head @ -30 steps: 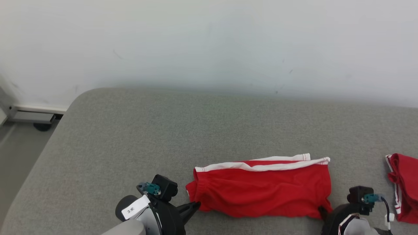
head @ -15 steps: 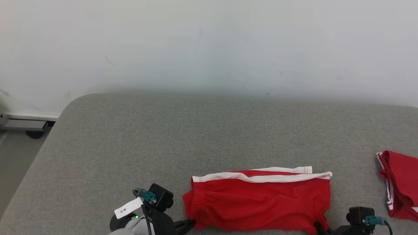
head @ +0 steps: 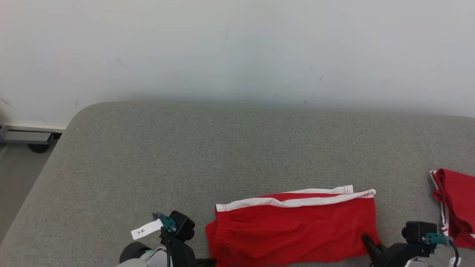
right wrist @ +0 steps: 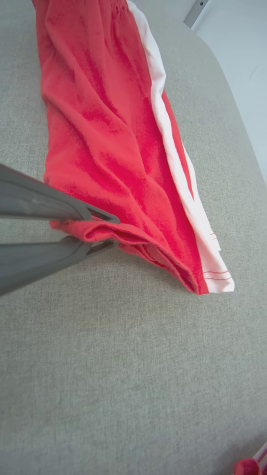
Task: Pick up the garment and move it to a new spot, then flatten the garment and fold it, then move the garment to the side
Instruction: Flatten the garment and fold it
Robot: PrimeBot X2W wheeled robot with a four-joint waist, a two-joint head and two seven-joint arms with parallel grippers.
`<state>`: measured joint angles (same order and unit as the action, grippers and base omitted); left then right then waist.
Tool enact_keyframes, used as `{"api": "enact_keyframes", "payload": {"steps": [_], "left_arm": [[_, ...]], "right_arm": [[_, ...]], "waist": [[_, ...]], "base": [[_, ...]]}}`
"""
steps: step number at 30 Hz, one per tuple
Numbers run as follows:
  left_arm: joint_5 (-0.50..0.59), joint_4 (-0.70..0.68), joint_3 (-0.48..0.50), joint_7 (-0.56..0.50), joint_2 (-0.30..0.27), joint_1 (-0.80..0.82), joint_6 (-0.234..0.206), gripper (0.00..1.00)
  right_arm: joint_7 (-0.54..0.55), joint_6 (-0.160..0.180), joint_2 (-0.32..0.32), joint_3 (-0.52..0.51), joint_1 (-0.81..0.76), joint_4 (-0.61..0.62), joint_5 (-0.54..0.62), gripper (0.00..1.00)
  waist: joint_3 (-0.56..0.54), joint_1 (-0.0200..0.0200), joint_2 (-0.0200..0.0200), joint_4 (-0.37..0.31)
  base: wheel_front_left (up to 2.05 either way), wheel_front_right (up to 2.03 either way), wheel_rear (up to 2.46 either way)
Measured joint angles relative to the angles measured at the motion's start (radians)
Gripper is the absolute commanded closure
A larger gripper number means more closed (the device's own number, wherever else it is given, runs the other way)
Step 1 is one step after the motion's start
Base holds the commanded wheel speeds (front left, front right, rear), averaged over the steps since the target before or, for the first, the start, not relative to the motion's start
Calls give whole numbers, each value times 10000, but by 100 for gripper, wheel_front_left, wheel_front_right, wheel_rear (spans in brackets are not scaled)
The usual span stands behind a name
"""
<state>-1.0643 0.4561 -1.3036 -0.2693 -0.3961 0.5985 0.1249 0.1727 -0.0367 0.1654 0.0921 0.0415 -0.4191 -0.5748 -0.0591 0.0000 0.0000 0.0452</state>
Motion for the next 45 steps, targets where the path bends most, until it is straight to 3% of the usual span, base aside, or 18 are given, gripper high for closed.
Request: {"api": "enact_keyframes", "payload": {"steps": [16,17,18,19,26,32,39,45], "left_arm": [[-174,10,2,-734,-144,51,-2,100],[-174,13,0,-734,-144,51,-12,100],[-174,15,0,-736,-146,51,-13,61],[-174,17,2,-754,-142,51,-21,0],[-186,-67,104,-779,-291,27,-537,0],[-190,-337,738,88,-675,-19,-1091,0],[-602,-1325,2462,2625,-899,-903,-2228,0],[-1058,-2073,3910,4836,-846,-1701,-2403,0]], "right_arm": [[1799,1091,295,-159,-1454,2360,-146,100],[1908,1156,301,-157,-1489,2479,-146,54],[1994,1212,303,-163,-1548,2619,-144,0],[2113,1250,311,-151,-1590,2696,-138,0],[2506,1440,690,-284,-1755,3358,399,0],[2395,1561,685,-775,-1763,3908,562,0],[1914,1607,723,-1473,-2134,4646,1195,0],[1229,1611,412,-1689,-2129,5304,1492,0]], "waist": [[102,0,0,-67],[113,1,0,-70],[125,0,0,-73],[138,0,0,-75],[165,0,0,-35],[29,0,0,22],[-329,0,0,207],[-657,0,0,284]], "base": [[0,0,0],[0,0,0],[0,0,0],[0,0,0],[0,0,0],[0,0,0],[0,0,0],[0,0,0]]}}
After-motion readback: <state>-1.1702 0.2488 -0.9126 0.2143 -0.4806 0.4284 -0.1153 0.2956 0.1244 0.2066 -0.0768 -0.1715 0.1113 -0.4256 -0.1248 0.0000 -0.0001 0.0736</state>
